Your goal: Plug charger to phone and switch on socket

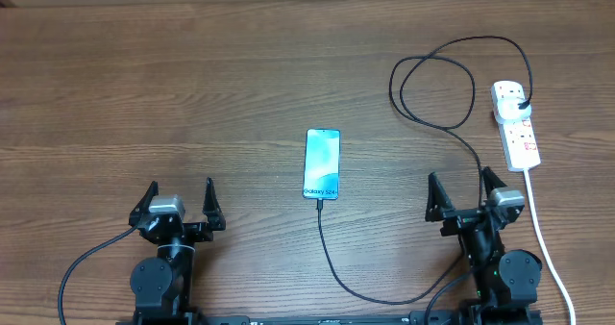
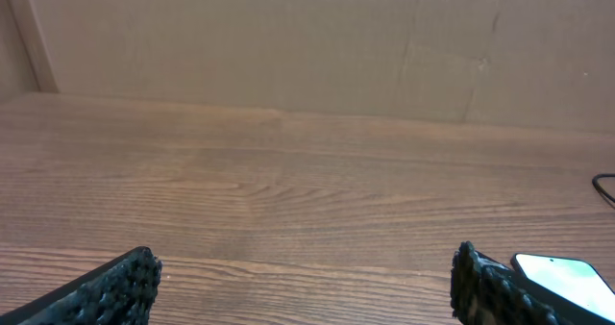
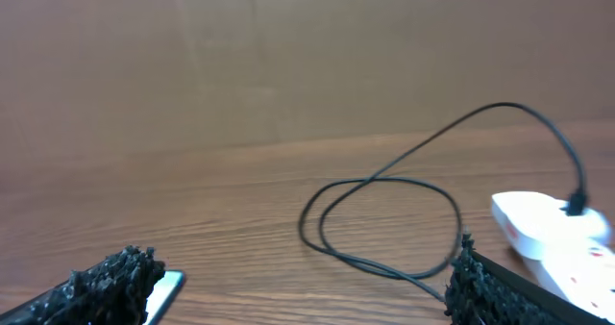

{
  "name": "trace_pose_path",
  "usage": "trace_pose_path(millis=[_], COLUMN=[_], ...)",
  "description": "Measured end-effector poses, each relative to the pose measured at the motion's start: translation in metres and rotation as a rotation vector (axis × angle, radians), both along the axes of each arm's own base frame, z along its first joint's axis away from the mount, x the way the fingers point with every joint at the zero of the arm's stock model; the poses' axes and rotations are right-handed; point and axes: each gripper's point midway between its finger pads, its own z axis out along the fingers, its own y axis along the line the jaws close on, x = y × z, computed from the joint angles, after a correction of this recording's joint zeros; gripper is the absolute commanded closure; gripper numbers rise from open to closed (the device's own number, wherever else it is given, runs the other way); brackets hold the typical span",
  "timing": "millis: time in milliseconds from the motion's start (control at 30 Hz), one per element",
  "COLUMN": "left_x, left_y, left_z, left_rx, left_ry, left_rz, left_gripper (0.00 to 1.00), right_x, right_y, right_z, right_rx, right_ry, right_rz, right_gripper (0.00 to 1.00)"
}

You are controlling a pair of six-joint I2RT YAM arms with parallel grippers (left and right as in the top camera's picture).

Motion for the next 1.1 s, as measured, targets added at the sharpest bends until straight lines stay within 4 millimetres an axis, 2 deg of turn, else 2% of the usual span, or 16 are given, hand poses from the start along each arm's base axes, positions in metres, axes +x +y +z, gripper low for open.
trace_pose_path(millis=[167, 433, 1100], left_x=[0.0, 0.0, 0.0], left_y=[0.0, 0.0, -0.0001], left_z=[0.0, -0.0001, 0.0], left_rx=[0.0, 0.0, 0.0], left_ry=[0.0, 0.0, 0.0], left_rz=[0.0, 0.0, 0.0], left_gripper=[0.0, 0.01, 0.0], right_x=[0.0008, 0.0008, 0.0008], right_y=[-0.0106, -0.0104, -0.0115], right_z=[-0.0005, -0.0006, -0.0002], right_rx=[-0.043, -0.111, -0.12], right_ry=[-0.003, -0.01, -0.012], right_rz=[-0.043, -0.04, -0.044], right_gripper=[0.0, 0.0, 0.0])
